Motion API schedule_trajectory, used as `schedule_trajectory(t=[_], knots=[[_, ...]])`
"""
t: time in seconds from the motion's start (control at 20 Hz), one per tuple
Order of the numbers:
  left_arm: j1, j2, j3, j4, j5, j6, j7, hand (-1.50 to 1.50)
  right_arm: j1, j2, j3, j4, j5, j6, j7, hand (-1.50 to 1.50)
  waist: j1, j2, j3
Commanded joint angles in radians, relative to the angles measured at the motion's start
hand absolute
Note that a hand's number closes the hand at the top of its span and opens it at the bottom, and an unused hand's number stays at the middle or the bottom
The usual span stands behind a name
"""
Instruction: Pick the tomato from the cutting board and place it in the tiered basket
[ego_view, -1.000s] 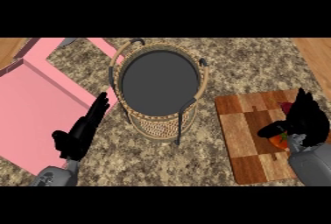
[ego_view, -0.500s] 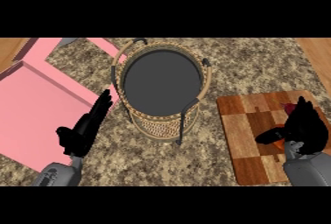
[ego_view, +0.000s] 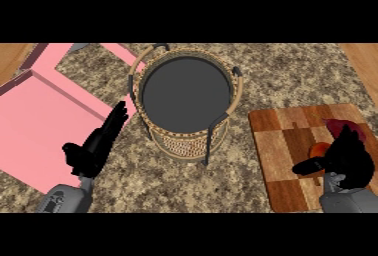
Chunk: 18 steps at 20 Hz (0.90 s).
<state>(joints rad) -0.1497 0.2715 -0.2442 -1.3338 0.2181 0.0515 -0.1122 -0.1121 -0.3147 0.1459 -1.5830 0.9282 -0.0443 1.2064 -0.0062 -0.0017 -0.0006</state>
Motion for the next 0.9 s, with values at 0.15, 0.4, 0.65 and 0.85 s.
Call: schedule_trajectory(t=[0.15, 0.4, 0.65, 0.85], knots=[[0.027, -0.009, 0.002, -0.039, -0.025, -0.005, 0.011, 0.0, -0.009, 0.115, -0.049, 0.105, 0.088, -0.046, 0.099, -1.5, 0.01, 0.001, 0.001], [0.025, -0.045, 0.022, 0.055, -0.049, -0.032, -0.066, 0.0, 0.019, 0.121, -0.123, 0.088, 0.082, -0.045, -0.002, -1.5, 0.005, 0.002, 0.001], [0.061, -0.053, 0.041, -0.01, -0.071, -0.035, -0.03, 0.0, -0.034, 0.123, -0.154, 0.152, 0.157, -0.14, -0.152, 1.5, 0.009, 0.002, 0.001], [0.011, -0.06, 0.079, 0.004, -0.086, -0.064, 0.003, 0.0, -0.032, 0.156, -0.145, 0.152, 0.223, -0.146, -0.151, 1.5, 0.007, 0.002, 0.001]])
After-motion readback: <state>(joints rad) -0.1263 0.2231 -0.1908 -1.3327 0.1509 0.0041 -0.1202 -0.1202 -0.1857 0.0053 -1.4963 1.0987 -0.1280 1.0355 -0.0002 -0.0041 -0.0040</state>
